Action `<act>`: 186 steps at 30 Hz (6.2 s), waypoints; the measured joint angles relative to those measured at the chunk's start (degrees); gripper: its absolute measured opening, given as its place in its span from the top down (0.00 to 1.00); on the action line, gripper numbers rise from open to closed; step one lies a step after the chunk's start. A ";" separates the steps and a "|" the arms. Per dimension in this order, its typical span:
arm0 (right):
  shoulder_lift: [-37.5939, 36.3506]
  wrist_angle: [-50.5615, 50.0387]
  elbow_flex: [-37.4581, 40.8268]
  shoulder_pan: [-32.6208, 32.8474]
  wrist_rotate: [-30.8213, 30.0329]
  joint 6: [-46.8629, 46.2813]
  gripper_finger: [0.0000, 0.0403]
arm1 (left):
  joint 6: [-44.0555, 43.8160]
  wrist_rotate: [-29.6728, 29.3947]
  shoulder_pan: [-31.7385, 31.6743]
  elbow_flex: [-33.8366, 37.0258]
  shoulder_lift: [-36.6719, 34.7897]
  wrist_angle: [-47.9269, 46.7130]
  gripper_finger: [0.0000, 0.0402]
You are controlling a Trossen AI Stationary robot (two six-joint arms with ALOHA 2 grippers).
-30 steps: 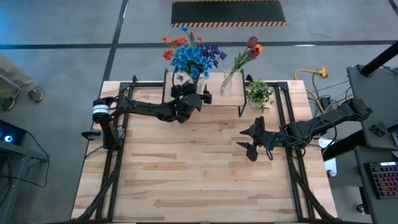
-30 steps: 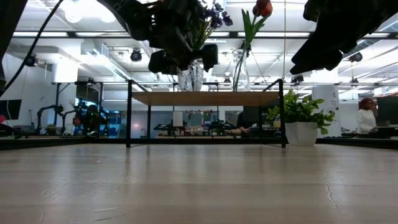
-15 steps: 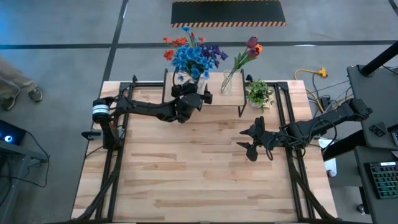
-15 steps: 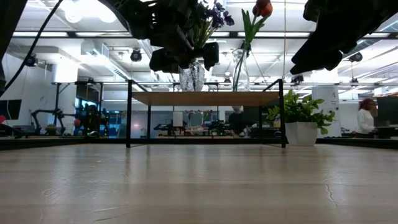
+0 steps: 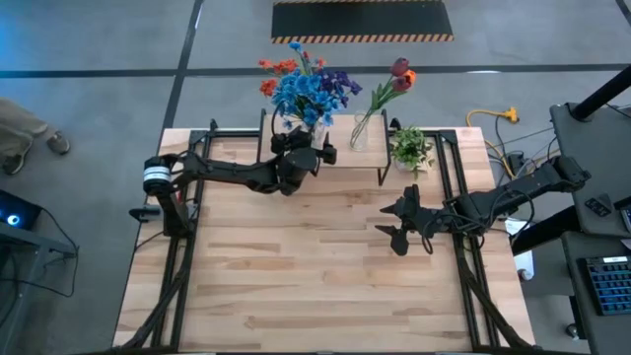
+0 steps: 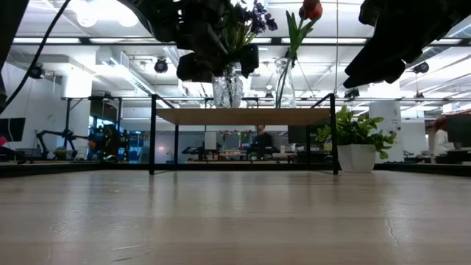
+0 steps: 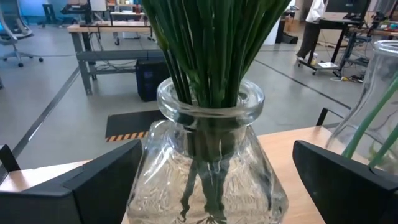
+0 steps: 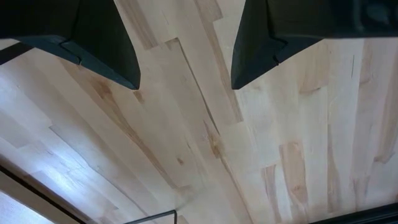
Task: Pick and place flowers into a vace then onto a shelf
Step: Put the transparent vase with flowers on the shelf, then return to Home Position
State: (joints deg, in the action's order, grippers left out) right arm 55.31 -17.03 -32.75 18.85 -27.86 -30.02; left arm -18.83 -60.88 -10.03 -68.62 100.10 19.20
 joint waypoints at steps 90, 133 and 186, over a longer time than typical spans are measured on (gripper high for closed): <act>0.00 0.57 0.04 0.02 0.87 0.39 0.40 | 3.27 -5.48 5.12 1.39 -6.95 -7.60 0.01; 0.00 1.05 0.22 0.01 0.87 0.74 0.40 | 13.81 -17.85 11.90 1.53 -11.02 -11.21 0.01; 0.02 8.10 0.22 -0.01 0.82 8.21 0.40 | 27.08 -28.99 48.91 -16.63 -23.82 -9.70 0.01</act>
State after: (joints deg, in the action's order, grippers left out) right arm 55.33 -8.93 -32.53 18.84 -27.04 -21.81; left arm 8.26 -89.87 38.88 -85.25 76.28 9.50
